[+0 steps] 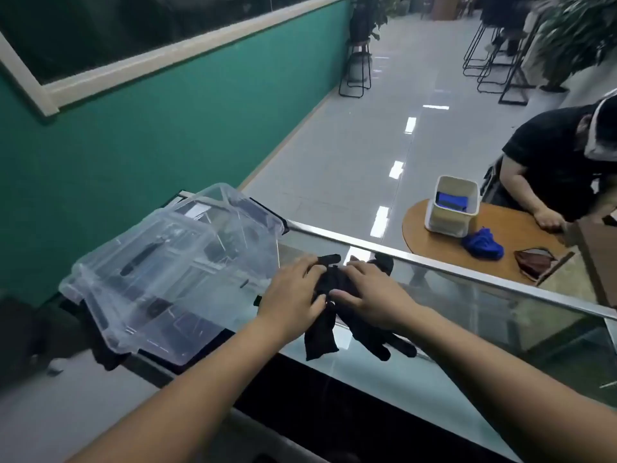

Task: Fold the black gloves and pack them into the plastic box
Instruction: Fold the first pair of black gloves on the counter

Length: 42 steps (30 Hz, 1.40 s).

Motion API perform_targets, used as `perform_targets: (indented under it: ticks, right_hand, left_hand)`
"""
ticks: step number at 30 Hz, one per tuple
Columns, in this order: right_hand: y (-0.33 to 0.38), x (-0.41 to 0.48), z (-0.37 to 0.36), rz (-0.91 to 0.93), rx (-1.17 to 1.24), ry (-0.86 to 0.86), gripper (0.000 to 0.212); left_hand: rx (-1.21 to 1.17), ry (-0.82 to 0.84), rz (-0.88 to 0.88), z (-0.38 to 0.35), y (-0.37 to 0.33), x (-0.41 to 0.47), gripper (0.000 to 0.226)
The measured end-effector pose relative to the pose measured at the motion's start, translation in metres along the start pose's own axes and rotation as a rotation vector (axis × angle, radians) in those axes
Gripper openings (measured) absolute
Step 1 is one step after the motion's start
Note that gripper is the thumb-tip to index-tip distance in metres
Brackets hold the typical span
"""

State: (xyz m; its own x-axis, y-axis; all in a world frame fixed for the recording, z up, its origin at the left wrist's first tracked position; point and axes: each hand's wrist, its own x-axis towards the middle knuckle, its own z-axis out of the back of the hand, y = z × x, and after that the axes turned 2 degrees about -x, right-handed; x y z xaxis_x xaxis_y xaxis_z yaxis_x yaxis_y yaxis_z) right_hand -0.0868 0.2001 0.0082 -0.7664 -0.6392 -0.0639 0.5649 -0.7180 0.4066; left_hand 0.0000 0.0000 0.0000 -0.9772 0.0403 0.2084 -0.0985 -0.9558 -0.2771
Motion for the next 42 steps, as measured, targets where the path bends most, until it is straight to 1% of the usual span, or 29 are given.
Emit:
perform_targets:
  ticks: [1, 3, 5, 9, 13, 15, 19, 23, 25, 28, 31, 36, 40, 42]
  right_hand:
    - [0.001, -0.003, -0.008, 0.012, -0.024, 0.003, 0.069]
    - [0.002, -0.009, -0.025, 0.022, -0.052, -0.009, 0.064]
    - [0.003, -0.017, -0.046, 0.042, -0.026, -0.028, 0.058]
    - [0.008, -0.037, -0.076, 0.093, -0.02, -0.168, 0.047]
    - [0.017, -0.057, -0.103, 0.089, 0.006, -0.3, 0.052]
    - [0.017, -0.064, -0.114, 0.078, 0.016, -0.321, 0.051]
    - [0.017, -0.075, -0.124, 0.114, -0.017, -0.335, 0.039]
    - [0.016, -0.084, -0.127, 0.187, -0.074, -0.413, 0.015]
    - [0.015, -0.086, -0.129, 0.207, -0.098, -0.439, 0.011]
    - [0.015, -0.085, -0.13, 0.232, -0.111, -0.457, 0.011]
    - [0.016, -0.086, -0.13, 0.258, -0.101, -0.455, 0.015]
    - [0.015, -0.088, -0.135, 0.286, -0.135, -0.471, 0.016]
    - [0.016, -0.09, -0.137, 0.319, -0.133, -0.413, 0.015]
    - [0.016, -0.093, -0.135, 0.338, -0.146, -0.374, 0.02]
  left_hand:
    - [-0.01, 0.043, 0.035, -0.007, 0.001, -0.005, 0.054]
    - [-0.035, 0.074, 0.109, -0.02, 0.004, -0.016, 0.054]
    - [-0.049, 0.072, 0.165, -0.036, 0.006, -0.032, 0.054]
    - [-0.111, -0.087, 0.271, -0.056, 0.005, -0.059, 0.053]
    - [-0.192, -0.172, 0.354, -0.073, 0.002, -0.083, 0.045]
    - [-0.215, -0.198, 0.377, -0.076, 0.003, -0.09, 0.042]
    - [-0.246, -0.218, 0.35, -0.077, 0.004, -0.095, 0.037]
    - [-0.227, -0.206, 0.312, -0.077, 0.003, -0.097, 0.026]
    - [-0.222, -0.22, 0.331, -0.077, 0.0, -0.096, 0.025]
    - [-0.202, -0.259, 0.361, -0.079, 0.001, -0.095, 0.023]
    - [-0.182, -0.279, 0.37, -0.083, 0.004, -0.096, 0.02]
    - [-0.21, -0.284, 0.348, -0.085, 0.005, -0.097, 0.018]
    - [-0.26, -0.307, 0.317, -0.084, 0.007, -0.1, 0.017]
    - [-0.308, -0.334, 0.303, -0.082, 0.007, -0.101, 0.019]
